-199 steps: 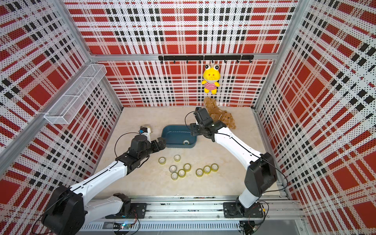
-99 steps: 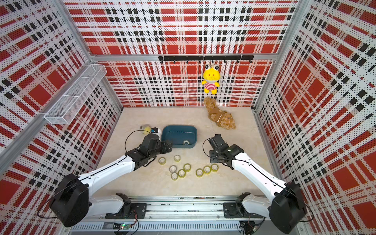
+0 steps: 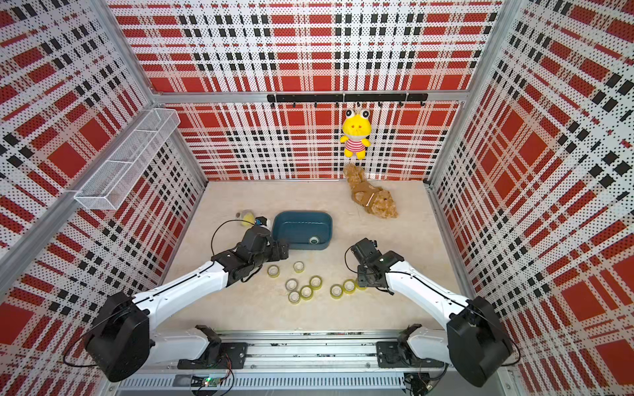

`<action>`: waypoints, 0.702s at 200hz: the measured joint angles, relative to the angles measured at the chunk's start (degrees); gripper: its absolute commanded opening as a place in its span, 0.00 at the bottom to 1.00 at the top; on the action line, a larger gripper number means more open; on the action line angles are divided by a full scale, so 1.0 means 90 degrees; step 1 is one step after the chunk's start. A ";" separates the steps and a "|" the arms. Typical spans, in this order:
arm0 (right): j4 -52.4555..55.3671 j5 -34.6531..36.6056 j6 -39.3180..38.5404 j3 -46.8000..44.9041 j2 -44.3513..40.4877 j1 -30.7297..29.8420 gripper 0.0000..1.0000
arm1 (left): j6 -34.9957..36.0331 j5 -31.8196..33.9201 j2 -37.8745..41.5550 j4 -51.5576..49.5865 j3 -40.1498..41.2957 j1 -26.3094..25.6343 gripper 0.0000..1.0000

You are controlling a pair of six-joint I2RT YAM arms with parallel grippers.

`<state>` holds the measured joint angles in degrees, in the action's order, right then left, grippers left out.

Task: Put the transparent tape into the storage box
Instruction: Pick up the tape at the center of the board.

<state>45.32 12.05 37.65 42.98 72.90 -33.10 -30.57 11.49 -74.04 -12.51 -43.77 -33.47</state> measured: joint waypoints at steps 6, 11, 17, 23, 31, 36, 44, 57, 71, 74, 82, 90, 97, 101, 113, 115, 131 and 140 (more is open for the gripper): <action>-0.0036 0.0000 0.0017 -0.0034 0.0083 0.0000 0.54 | 0.0005 0.0017 0.0027 -0.0002 0.0002 0.0000 0.99; -0.0073 0.0000 0.0027 -0.0053 0.0146 0.0000 0.54 | 0.0007 0.0032 0.0061 -0.0002 0.0002 0.0000 0.99; -0.0119 0.0000 0.0039 -0.0070 0.0226 0.0000 0.54 | 0.0010 0.0051 0.0092 -0.0002 0.0002 0.0000 0.99; -0.0155 0.0002 0.0044 -0.0080 0.0291 0.0000 0.54 | 0.0010 0.0068 0.0129 -0.0002 0.0002 0.0000 0.99; -0.0228 0.0007 0.0058 -0.0080 0.0381 0.0000 0.54 | 0.0010 0.0092 0.0177 -0.0002 0.0002 0.0000 0.99; -0.0274 0.0015 0.0063 -0.0080 0.0427 0.0000 0.54 | 0.0012 0.0100 0.0204 -0.0002 0.0002 0.0000 0.99; -0.0355 0.0027 0.0068 -0.0080 0.0512 0.0000 0.53 | 0.0015 0.0117 0.0253 -0.0002 0.0005 0.0000 0.99; -0.0478 0.0049 0.0073 -0.0080 0.0663 0.0000 0.53 | 0.0017 0.0121 0.0338 -0.0002 0.0017 0.0005 0.99; -0.0585 0.0056 0.0085 -0.0080 0.0845 0.0000 0.52 | 0.0017 0.0121 0.0449 0.0000 0.0044 0.0036 0.99; -0.0605 0.0063 0.0087 -0.0080 0.0877 0.0000 0.52 | 0.0017 0.0119 0.0474 0.0000 0.0051 0.0046 0.99; -0.0668 0.0070 0.0087 -0.0080 0.0969 0.0000 0.51 | 0.0017 0.0119 0.0559 -0.0002 0.0078 0.0073 0.99; -0.0724 0.0073 0.0090 -0.0080 0.1035 0.0000 0.51 | 0.0017 0.0119 0.0646 -0.0002 0.0109 0.0107 0.99; -0.0770 0.0075 0.0090 -0.0083 0.1088 0.0000 0.50 | 0.0017 0.0117 0.0719 -0.0002 0.0134 0.0143 0.99; -0.0804 0.0080 0.0095 -0.0087 0.1117 0.0000 0.50 | 0.0017 0.0117 0.0760 -0.0002 0.0151 0.0163 0.99; -0.0896 0.0085 0.0104 -0.0102 0.1197 0.0000 0.47 | 0.0019 0.0112 0.0877 -0.0002 0.0182 0.0240 0.99; -0.0911 0.0085 0.0102 -0.0107 0.1212 0.0000 0.47 | 0.0017 0.0112 0.0899 -0.0002 0.0185 0.0255 0.99; -0.1013 0.0097 0.0112 -0.0117 0.1285 0.0000 0.40 | 0.0019 0.0104 0.1054 -0.0002 0.0214 0.0369 0.99; -0.1069 0.0097 0.0112 -0.0114 0.1302 0.0000 0.35 | 0.0017 0.0100 0.1132 -0.0002 0.0231 0.0423 0.99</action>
<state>35.70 12.93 38.65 41.95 84.62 -33.10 -30.41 12.38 -63.86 -12.53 -41.69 -29.67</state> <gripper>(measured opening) 0.412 0.992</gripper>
